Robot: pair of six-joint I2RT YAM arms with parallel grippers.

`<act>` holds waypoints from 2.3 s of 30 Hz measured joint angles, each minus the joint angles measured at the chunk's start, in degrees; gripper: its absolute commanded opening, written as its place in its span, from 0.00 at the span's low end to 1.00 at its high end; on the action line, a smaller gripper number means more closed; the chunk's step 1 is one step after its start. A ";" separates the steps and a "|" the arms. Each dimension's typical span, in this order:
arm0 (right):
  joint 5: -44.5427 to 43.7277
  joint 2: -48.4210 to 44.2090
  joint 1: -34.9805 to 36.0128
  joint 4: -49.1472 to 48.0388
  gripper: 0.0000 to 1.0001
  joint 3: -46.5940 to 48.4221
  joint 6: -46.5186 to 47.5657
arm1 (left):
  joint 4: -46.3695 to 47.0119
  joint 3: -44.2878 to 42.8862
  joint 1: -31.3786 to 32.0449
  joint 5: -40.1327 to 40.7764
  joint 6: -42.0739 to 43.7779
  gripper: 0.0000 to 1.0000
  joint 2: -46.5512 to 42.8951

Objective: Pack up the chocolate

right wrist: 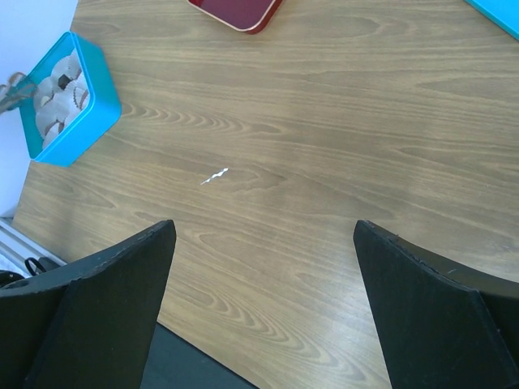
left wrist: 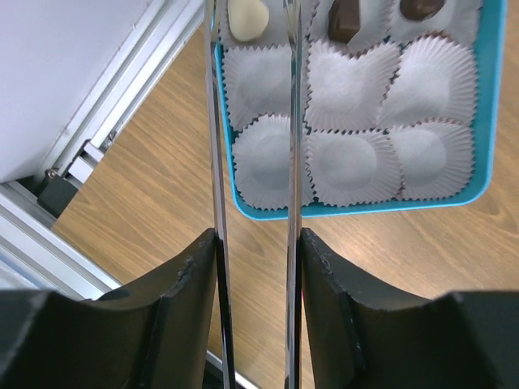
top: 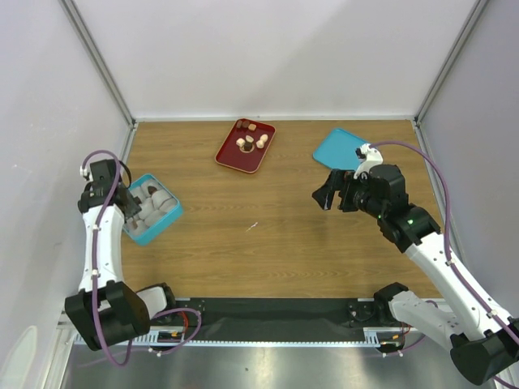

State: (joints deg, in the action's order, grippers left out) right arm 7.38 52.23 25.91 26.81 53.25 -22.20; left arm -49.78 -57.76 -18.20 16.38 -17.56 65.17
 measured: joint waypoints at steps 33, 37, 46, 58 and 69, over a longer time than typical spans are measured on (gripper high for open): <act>-9.75 6.38 -0.72 5.90 1.00 7.50 -2.56 | 8.68 -31.45 36.61 -11.96 8.85 0.46 34.99; -10.82 6.38 -0.96 5.88 1.00 7.50 -2.34 | 11.08 -35.58 38.45 -12.55 9.68 0.47 41.18; -11.37 7.17 -1.36 5.90 1.00 7.50 -1.29 | 15.17 -37.51 39.26 -13.73 10.67 0.47 46.38; -12.04 8.63 -1.60 5.86 1.00 7.50 -0.37 | 17.66 -37.46 41.46 -14.03 10.56 0.45 50.29; -12.55 8.63 -2.40 5.81 1.00 7.50 0.00 | 17.77 -37.46 41.62 -12.31 10.54 0.46 51.41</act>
State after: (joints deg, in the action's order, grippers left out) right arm -5.17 60.86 23.51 32.62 60.75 -22.20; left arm -32.01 -95.22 23.42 4.08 -7.03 116.57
